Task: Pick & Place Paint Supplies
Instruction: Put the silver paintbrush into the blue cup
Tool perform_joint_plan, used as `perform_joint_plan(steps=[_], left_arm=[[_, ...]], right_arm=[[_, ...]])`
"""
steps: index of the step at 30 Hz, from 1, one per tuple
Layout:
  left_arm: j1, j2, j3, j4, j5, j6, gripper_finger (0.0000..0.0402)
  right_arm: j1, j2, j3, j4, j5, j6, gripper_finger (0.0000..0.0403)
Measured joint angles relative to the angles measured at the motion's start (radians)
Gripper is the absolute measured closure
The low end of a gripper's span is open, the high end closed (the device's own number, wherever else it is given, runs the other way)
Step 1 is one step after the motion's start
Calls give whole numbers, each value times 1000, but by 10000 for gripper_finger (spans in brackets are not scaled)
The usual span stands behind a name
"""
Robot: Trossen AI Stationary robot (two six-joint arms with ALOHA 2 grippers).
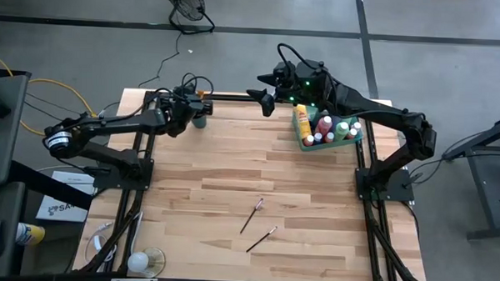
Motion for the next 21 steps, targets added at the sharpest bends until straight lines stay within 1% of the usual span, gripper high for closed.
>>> perform_joint_plan(steps=[7, 11, 13, 16, 21], left_arm=[[6, 5, 1, 2, 6, 26, 333], [6, -54, 19, -7, 73, 33, 332], [6, -104, 31, 0, 138, 62, 332], [6, -181, 44, 2, 271, 161, 332], [6, -316, 48, 1, 544, 300, 332]], right_arm=[[0, 0, 0, -6, 0, 1, 85], [0, -9, 0, -63, 2, 50, 85], [0, -23, 0, -116, 21, 101, 85], [0, -47, 0, -233, 30, 210, 85], [18, -63, 1, -468, -17, 441, 85]])
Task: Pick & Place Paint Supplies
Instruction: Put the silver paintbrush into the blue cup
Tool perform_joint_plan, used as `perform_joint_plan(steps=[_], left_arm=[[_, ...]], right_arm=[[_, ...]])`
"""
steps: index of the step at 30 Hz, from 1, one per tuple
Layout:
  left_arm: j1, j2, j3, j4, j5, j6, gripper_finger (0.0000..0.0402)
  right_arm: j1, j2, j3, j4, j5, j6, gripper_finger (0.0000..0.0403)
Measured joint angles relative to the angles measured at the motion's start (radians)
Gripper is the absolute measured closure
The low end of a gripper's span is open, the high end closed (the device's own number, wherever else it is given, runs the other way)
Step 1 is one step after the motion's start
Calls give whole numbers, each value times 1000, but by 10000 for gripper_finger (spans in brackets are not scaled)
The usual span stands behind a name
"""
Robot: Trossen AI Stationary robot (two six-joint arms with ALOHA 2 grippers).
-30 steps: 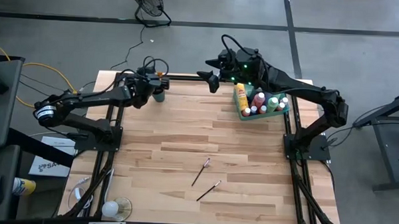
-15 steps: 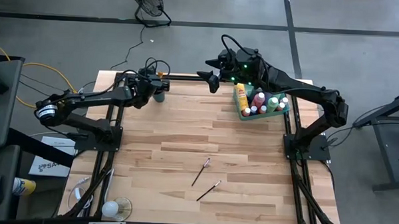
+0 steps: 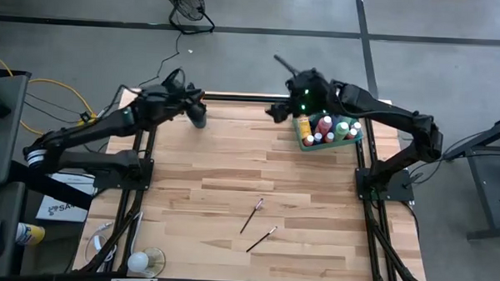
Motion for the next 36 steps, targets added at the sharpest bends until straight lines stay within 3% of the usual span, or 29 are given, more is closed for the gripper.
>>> perform_joint_plan(steps=[3, 7, 20, 28, 36], left_arm=[[0, -64, 0, 0, 113, 41, 332], [0, -133, 1, -10, 184, 76, 332], [0, -210, 1, -117, 309, 125, 332], [0, -209, 1, -118, 414, 126, 332], [0, -210, 1, -171, 428, 125, 332]], right_arm=[[42, 5, 0, -144, -20, 124, 85], [136, 22, 0, -275, 9, 303, 85], [519, 110, -1, -322, 300, 1066, 85], [673, 254, -1, -329, 301, 1472, 98], [736, 386, -1, -336, 250, 1713, 115]])
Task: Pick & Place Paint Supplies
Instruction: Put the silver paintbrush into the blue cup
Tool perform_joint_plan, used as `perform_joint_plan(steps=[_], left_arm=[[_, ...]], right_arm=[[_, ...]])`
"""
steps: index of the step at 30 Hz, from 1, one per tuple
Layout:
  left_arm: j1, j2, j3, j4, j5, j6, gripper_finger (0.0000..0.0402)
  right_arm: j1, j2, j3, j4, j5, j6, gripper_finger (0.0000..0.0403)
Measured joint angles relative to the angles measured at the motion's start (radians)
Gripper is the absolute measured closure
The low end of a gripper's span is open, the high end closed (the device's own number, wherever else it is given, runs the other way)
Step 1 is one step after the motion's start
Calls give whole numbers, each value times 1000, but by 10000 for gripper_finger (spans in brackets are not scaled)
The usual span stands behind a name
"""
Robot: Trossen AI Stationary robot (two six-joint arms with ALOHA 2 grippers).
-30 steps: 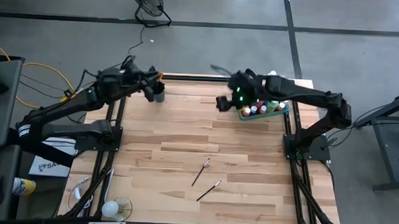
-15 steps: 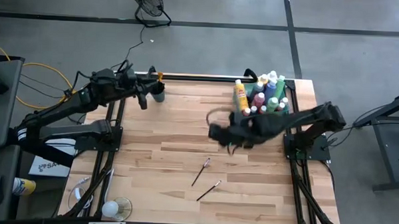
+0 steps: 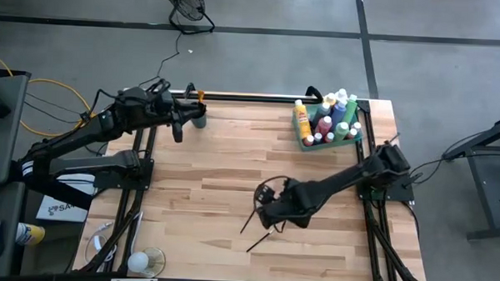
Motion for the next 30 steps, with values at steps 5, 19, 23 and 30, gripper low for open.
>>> perform_joint_plan(steps=[5, 19, 23, 30], left_arm=[[0, 0, 0, -20, 0, 0, 332], [0, 0, 0, -48, 0, 0, 332], [0, 0, 0, -69, 0, 0, 332], [0, 0, 0, -70, -1, 0, 332]], right_arm=[[3, 64, 0, 28, -65, 6, 117], [22, 195, 0, 157, -221, 29, 117], [30, 228, 0, 157, -246, 51, 117], [19, 243, -2, 126, -242, 59, 117]])
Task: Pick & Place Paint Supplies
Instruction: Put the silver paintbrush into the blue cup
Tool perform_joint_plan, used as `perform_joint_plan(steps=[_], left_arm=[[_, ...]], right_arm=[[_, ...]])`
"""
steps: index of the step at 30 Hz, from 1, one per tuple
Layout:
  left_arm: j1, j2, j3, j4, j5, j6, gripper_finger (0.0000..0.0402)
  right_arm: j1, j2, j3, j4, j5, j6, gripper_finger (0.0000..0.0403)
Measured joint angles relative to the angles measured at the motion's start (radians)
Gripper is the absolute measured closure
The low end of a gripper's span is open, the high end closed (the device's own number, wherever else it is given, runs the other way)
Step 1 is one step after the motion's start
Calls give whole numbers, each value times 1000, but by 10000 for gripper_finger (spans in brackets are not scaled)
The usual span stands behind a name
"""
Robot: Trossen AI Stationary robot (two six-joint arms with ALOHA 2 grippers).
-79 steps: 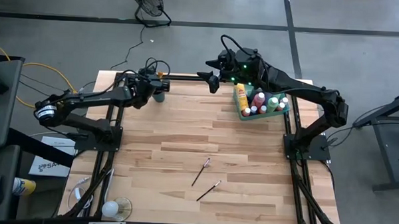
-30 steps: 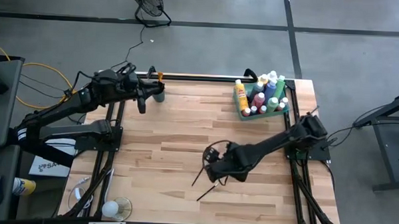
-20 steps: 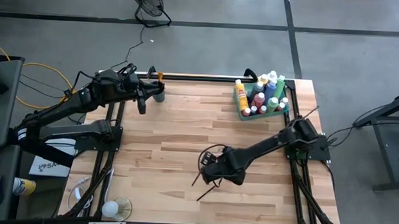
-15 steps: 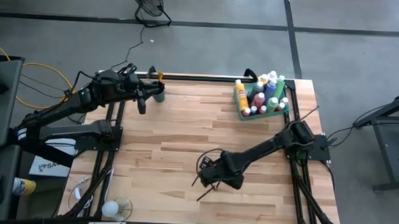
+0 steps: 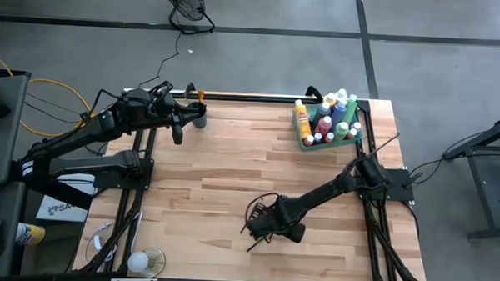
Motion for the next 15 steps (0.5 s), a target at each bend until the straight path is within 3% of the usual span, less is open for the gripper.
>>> perform_joint_plan(steps=[15], left_arm=[[0, 0, 0, -17, 0, 0, 332]], right_arm=[[-5, 31, 3, 21, -41, 12, 125]])
